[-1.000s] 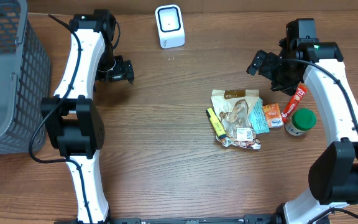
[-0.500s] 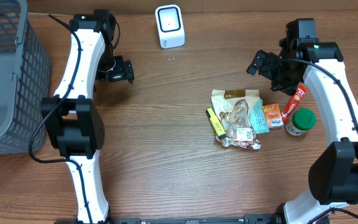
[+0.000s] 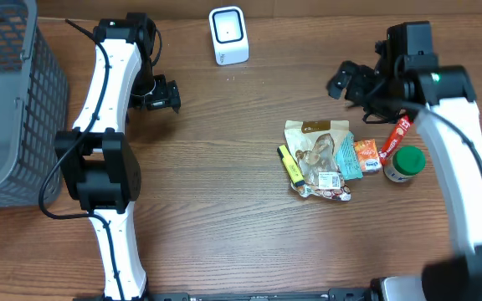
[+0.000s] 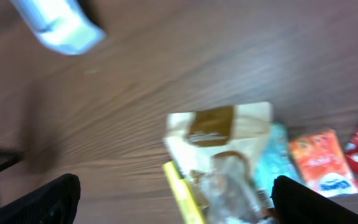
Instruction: Scan the item barcode
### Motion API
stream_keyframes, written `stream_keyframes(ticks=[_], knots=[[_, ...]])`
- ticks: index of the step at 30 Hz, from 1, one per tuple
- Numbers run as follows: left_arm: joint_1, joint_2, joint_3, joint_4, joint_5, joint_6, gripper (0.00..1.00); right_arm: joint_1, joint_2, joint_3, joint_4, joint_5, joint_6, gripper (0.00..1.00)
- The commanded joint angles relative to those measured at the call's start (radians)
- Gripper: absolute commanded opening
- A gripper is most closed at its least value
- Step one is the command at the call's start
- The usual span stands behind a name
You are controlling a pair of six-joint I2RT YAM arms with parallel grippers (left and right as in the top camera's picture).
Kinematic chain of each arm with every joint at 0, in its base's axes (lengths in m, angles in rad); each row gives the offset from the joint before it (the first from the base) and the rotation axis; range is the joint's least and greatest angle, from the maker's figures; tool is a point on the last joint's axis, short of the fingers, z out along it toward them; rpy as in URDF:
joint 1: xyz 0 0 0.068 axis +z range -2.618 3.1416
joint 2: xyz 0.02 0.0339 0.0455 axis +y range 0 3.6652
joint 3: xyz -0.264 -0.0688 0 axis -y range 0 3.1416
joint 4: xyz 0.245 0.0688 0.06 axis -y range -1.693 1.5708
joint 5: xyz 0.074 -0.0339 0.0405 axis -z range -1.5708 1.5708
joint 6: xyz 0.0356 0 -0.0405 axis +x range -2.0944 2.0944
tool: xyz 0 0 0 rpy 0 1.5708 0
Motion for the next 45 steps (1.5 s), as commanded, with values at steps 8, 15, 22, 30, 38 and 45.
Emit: stream_keyframes(ticks=[8,15,22,30,38,45], knots=[[0.003,-0.033,0.013,0.002,-0.013,0.012,1.00,0.043,-0.371,0.008,0.004,0.016,0.003,1.00],[0.003,-0.033,0.013,0.002,-0.013,0.012,1.00,0.043,-0.588,-0.020,-0.019,0.098,-0.003,1.00],[0.003,-0.033,0.013,0.002,-0.013,0.012,1.00,0.043,-0.855,-0.165,-0.074,0.135,-0.003,1.00],[0.003,-0.033,0.013,0.002,-0.013,0.012,1.00,0.043,-1.141,-0.446,0.022,0.180,-0.004,1.00],[0.003,-0.033,0.013,0.002,-0.013,0.012,1.00,0.043,-1.397,-0.810,0.282,0.178,-0.003,1.00],[0.003,-0.033,0.013,0.002,-0.013,0.012,1.00,0.043,-1.558,-1.175,0.810,0.147,-0.004,1.00]])
